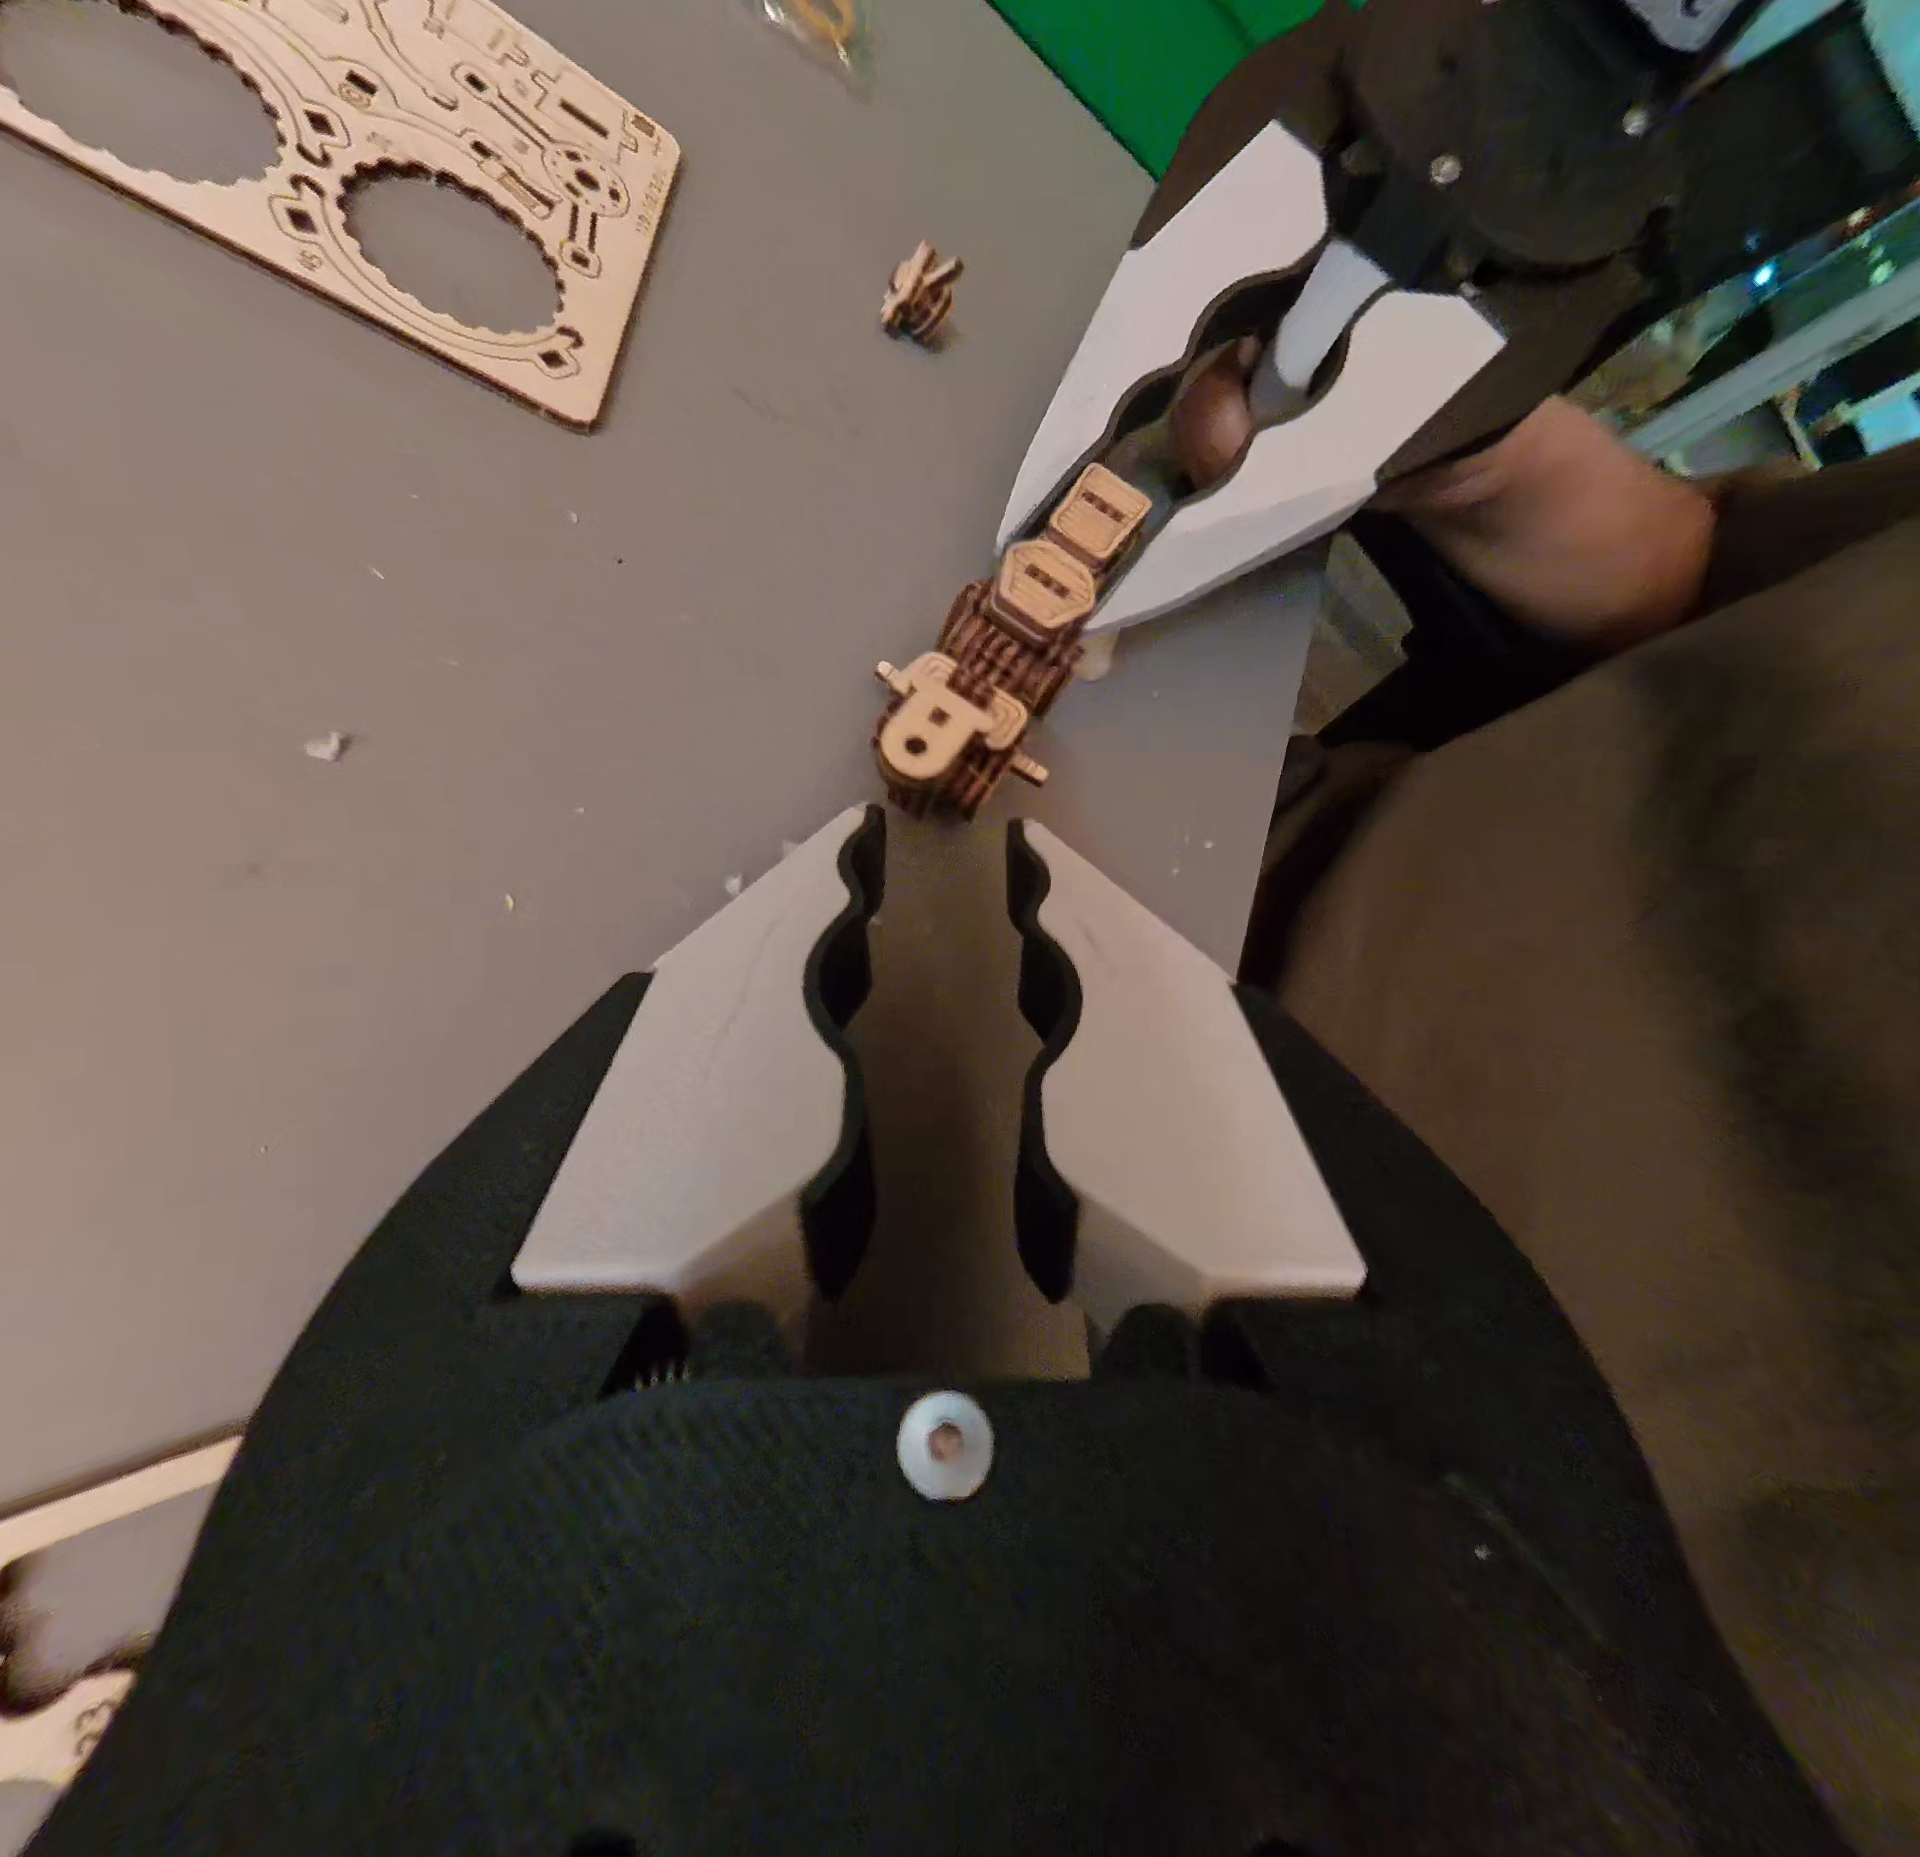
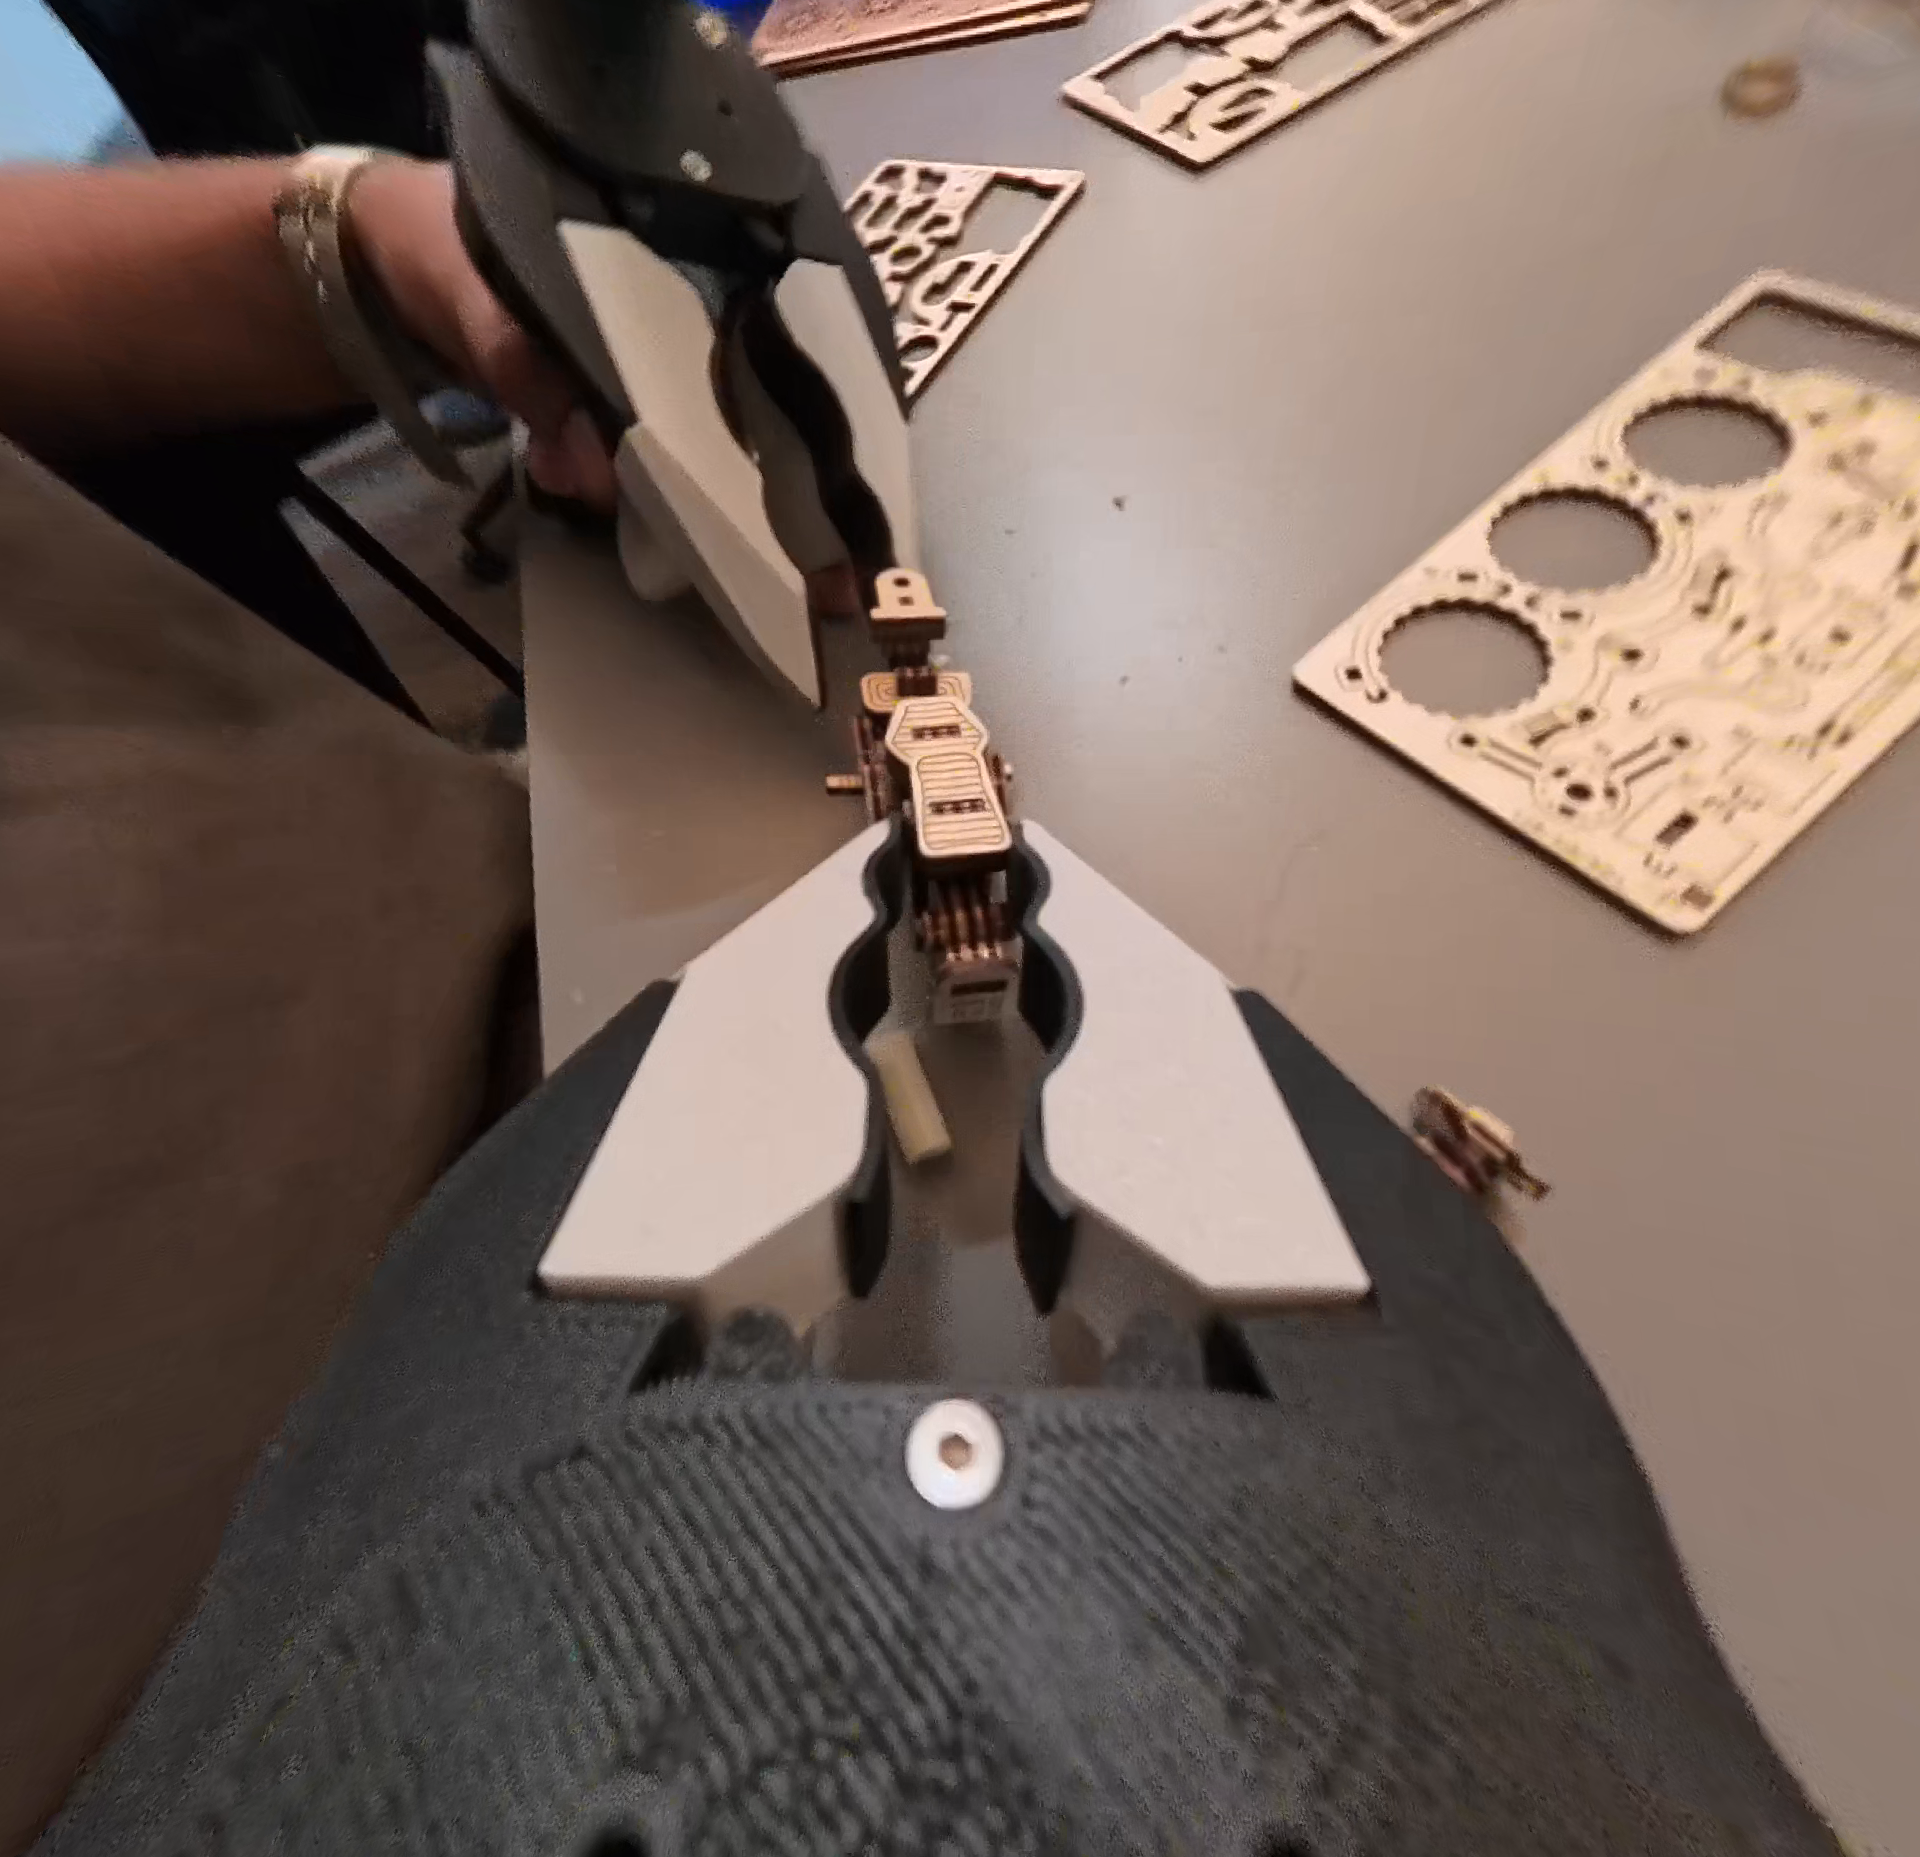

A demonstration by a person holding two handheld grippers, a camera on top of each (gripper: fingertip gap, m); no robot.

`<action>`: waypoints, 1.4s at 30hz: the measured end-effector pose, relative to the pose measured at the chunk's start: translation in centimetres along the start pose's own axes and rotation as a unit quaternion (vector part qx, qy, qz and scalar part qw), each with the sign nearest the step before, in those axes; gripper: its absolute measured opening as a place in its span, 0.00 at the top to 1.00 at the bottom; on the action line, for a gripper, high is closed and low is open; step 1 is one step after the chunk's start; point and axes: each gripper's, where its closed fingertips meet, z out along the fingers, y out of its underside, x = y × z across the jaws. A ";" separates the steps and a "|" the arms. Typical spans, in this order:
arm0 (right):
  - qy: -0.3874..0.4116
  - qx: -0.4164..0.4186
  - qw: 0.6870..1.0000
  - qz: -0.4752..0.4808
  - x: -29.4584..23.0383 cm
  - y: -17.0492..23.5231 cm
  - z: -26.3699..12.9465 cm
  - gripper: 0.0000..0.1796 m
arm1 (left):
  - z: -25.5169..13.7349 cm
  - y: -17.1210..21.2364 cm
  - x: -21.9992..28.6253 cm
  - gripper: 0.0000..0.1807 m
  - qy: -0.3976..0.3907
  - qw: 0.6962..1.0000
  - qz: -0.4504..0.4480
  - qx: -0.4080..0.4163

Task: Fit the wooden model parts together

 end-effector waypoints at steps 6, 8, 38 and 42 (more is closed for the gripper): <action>-0.055 0.061 0.983 0.165 1.3 -1.0 -1.5 0.92 | -0.3 -0.4 -0.5 0.86 -0.017 1.000 -0.007 0.016; -0.086 0.095 0.967 0.221 1.4 -1.6 -2.1 0.92 | -0.4 -0.4 -0.6 0.86 -0.021 1.000 -0.008 0.019; -0.138 0.160 0.935 0.284 1.7 -3.1 -4.1 0.93 | -0.4 -0.6 -0.8 0.86 -0.035 0.999 -0.005 0.027; -0.118 0.135 0.951 0.252 1.5 -2.6 -3.6 0.93 | -0.5 -0.7 -1.0 0.86 -0.039 0.999 -0.006 0.030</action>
